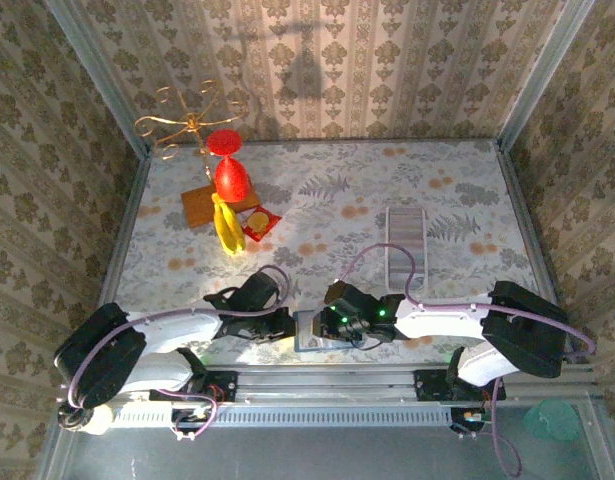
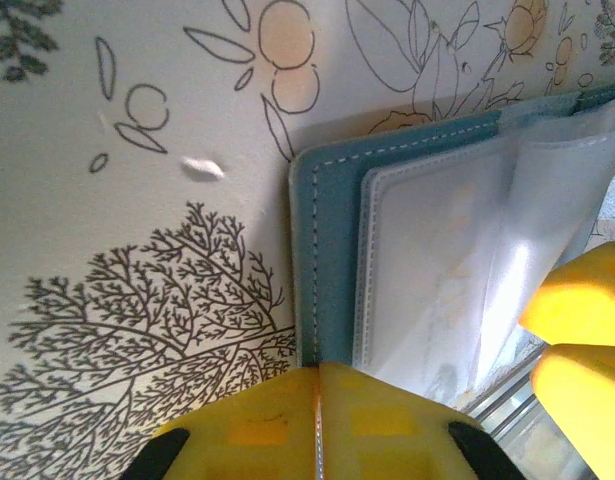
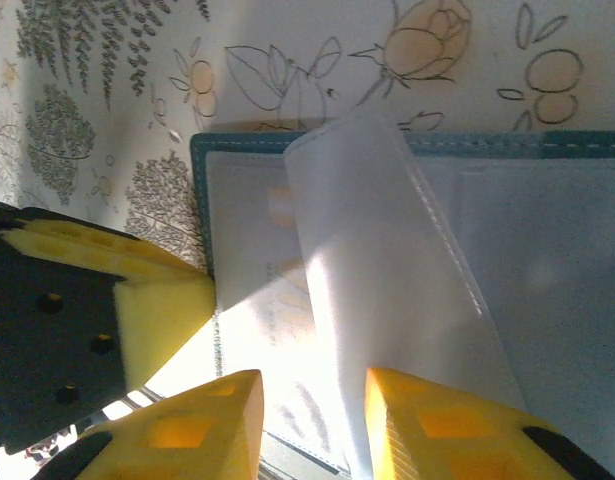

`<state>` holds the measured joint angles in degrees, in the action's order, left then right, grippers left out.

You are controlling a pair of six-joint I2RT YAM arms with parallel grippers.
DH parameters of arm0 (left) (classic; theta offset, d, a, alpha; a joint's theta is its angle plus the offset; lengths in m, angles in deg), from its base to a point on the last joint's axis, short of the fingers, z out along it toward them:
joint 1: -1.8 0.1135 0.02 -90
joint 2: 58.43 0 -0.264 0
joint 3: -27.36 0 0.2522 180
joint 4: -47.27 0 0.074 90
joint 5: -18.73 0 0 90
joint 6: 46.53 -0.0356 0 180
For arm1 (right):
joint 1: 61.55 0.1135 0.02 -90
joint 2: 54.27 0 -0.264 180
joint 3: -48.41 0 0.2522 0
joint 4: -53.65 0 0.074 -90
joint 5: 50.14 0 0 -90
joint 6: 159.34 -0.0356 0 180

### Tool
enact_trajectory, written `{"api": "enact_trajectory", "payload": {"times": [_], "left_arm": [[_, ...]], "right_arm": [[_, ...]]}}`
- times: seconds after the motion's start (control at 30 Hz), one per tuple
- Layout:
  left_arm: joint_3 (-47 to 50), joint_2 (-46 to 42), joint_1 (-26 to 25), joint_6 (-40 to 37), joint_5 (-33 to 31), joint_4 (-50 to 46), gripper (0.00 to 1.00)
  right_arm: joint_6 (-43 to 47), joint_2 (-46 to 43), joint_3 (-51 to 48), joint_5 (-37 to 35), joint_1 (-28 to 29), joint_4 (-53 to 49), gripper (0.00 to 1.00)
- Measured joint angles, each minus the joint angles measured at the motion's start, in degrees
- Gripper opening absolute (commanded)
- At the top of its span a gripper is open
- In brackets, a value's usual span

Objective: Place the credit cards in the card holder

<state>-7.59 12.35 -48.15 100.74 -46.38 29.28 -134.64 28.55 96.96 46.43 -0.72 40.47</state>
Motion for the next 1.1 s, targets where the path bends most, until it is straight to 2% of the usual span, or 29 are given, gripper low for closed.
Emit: {"api": "enact_trajectory", "payload": {"times": [0.73,0.93,1.1], "left_arm": [[2.1,-1.1,1.6,2.3,0.8,2.6,0.08],[2.4,-1.1,2.4,2.5,1.2,3.3,0.08],[2.4,-1.0,2.8,2.5,1.5,3.4,0.07]], "right_arm": [[2.2,3.7,7.2,2.3,2.9,4.0,0.3],[3.8,-1.7,7.3,1.4,4.1,2.1,0.35],[2.6,-9.5,7.2,-3.5,4.3,-7.1,0.4]]}}
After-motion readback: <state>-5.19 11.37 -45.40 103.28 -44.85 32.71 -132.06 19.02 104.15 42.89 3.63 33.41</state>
